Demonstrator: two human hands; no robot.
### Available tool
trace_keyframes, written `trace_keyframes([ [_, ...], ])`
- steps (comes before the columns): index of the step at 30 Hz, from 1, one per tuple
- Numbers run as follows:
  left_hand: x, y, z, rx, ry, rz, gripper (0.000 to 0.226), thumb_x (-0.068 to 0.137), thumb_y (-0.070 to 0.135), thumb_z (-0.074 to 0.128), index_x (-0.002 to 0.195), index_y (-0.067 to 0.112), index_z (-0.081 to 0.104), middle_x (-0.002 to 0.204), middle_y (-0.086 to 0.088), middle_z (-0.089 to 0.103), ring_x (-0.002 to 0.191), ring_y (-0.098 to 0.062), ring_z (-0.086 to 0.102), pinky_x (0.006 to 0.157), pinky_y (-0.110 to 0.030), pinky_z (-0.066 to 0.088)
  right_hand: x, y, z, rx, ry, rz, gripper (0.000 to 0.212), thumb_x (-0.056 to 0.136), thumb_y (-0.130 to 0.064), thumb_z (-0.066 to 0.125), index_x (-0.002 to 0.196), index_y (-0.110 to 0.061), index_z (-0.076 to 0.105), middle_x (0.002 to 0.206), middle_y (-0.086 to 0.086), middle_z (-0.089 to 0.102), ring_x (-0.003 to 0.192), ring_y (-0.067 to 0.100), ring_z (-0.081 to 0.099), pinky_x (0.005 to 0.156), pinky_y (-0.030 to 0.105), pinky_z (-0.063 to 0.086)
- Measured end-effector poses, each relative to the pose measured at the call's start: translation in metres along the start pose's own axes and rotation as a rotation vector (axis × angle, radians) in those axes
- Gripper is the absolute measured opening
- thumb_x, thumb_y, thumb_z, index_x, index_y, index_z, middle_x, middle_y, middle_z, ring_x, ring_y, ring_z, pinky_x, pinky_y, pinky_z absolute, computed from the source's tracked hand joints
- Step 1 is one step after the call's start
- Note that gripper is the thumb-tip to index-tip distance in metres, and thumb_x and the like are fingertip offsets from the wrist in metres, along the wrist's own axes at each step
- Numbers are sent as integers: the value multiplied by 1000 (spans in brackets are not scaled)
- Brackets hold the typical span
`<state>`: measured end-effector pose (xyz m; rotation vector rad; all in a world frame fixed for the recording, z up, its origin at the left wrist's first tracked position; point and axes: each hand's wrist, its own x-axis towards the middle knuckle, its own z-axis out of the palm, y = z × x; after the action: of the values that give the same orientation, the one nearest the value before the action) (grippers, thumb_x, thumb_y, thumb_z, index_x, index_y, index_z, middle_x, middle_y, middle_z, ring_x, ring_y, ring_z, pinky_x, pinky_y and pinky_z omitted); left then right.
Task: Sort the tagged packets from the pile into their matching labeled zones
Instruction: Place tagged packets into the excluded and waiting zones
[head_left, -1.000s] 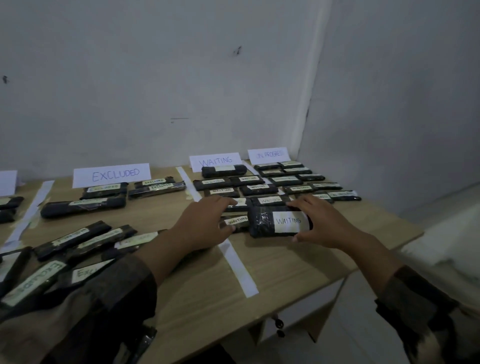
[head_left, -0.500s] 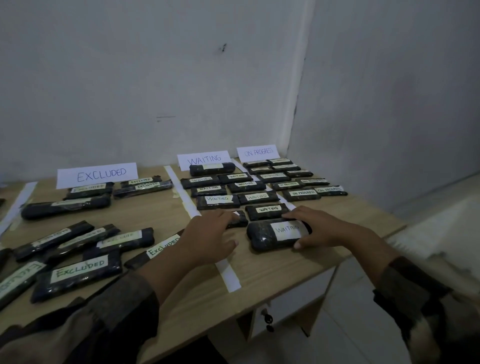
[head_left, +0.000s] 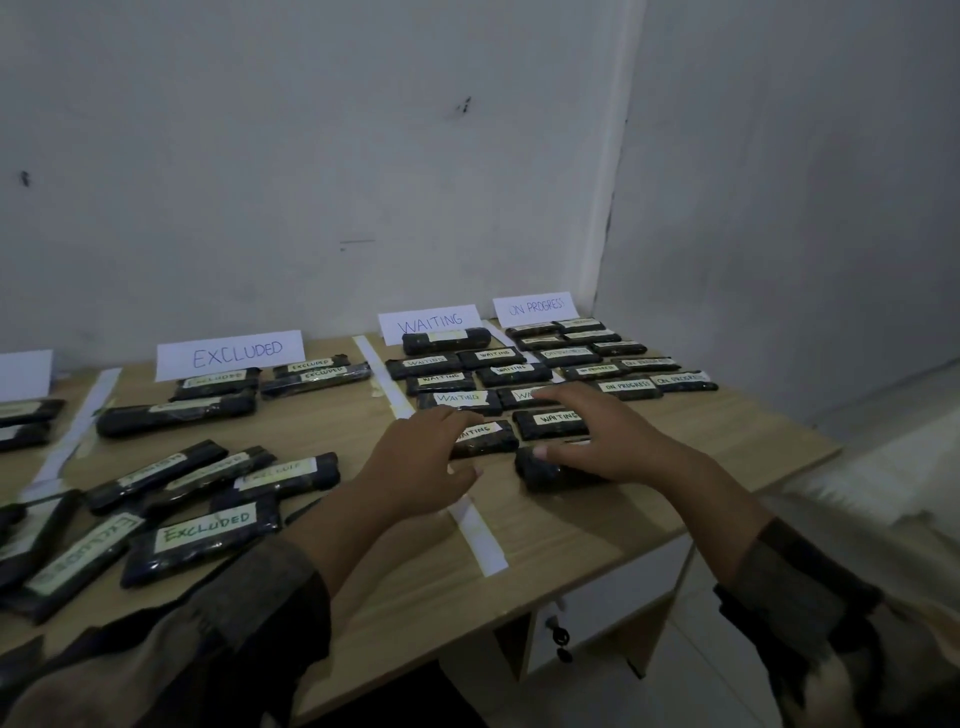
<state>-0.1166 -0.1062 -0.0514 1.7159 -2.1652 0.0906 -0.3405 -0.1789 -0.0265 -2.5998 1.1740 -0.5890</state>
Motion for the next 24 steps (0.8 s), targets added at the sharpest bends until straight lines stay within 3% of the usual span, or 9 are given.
trace_keyframes([
  [8,-29,-33,-34,15,38,-121,58,86,41,60,138,30,39,141,5,45,127,-17,44,99,-33,38,21,-59,45,89,57,-141,55,82,-49,63,131,-32,47,132,-11,49,121,10,46,105,40,37],
  [15,-75,-75,-58,29,-6,-248,51,86,40,61,134,29,45,138,6,46,124,-15,46,100,-35,41,33,-105,78,76,-105,-232,55,86,-43,63,135,-31,43,140,-9,42,130,13,38,109,40,29],
  [22,-110,-106,-65,-11,-93,-339,43,86,39,62,127,32,50,128,11,50,117,-10,49,95,-29,42,48,-121,113,-37,-245,-260,58,86,-47,59,138,-35,37,144,-12,36,134,11,31,113,37,13],
  [24,-115,-110,-62,-37,-109,-351,44,87,37,62,129,32,49,132,12,47,119,-8,46,97,-25,40,49,-123,119,-32,-260,-249,56,86,-48,58,137,-35,37,143,-10,37,132,12,33,111,35,16],
])
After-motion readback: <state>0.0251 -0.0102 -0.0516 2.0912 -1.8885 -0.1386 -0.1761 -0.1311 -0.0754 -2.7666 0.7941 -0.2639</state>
